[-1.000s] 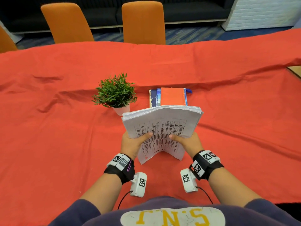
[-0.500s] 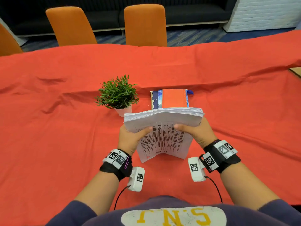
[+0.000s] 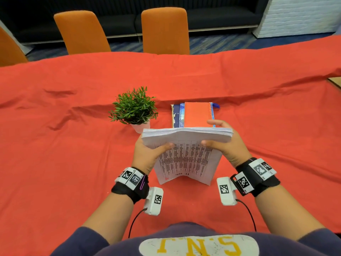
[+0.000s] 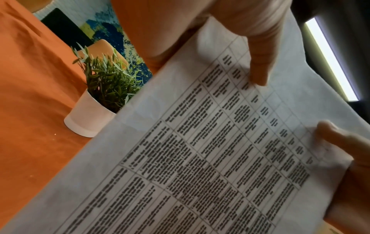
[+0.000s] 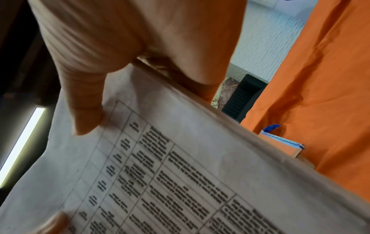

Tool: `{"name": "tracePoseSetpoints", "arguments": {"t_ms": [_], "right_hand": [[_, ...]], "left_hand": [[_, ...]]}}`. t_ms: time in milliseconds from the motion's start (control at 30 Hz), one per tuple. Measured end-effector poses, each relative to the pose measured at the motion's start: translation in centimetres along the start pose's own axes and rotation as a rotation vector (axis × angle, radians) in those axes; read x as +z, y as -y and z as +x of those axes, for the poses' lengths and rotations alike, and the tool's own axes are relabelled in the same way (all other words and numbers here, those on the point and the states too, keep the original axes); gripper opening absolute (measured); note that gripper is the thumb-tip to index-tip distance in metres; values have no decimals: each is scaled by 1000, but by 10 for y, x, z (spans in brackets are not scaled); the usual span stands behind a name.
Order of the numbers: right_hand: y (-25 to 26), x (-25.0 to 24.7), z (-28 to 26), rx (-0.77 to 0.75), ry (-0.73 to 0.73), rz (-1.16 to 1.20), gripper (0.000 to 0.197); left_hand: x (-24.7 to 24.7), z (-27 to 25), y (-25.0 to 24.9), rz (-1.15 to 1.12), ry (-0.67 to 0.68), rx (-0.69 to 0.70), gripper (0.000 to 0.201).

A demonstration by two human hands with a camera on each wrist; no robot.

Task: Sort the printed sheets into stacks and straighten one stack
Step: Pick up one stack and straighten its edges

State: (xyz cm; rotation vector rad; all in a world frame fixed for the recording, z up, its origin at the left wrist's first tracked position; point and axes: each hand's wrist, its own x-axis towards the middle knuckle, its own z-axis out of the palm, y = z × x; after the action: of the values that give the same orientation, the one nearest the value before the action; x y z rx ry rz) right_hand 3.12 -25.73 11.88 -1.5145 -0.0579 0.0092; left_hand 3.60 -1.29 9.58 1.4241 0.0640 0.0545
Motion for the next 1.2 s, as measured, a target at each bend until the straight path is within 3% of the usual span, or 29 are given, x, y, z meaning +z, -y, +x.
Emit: {"name": "tracePoseSetpoints", "arguments": {"t_ms": [200, 433, 767, 900, 1000, 1100, 1200], "right_hand": [[2, -1, 1, 5, 25, -30, 67], [4, 6, 3, 48, 41, -13, 32], [10, -1, 4, 65, 61, -23, 33], [37, -8, 5, -41, 31, -245, 62], [70, 1, 5, -310, 63, -603, 66], [86, 41, 1, -558, 168, -1013, 65], [65, 83, -7, -546, 296, -1323, 73]], "left_hand": [[1, 2, -2, -1, 18, -7, 51], [3, 4, 0, 22, 6, -28, 39], [3, -1, -2, -13, 56, -8, 34], [3, -1, -4, -26, 53, -11, 32], [4, -3, -5, -32, 62, -7, 32], [7, -2, -6, -40, 69, -6, 32], [10, 0, -6, -48, 57, -3, 38]]}}
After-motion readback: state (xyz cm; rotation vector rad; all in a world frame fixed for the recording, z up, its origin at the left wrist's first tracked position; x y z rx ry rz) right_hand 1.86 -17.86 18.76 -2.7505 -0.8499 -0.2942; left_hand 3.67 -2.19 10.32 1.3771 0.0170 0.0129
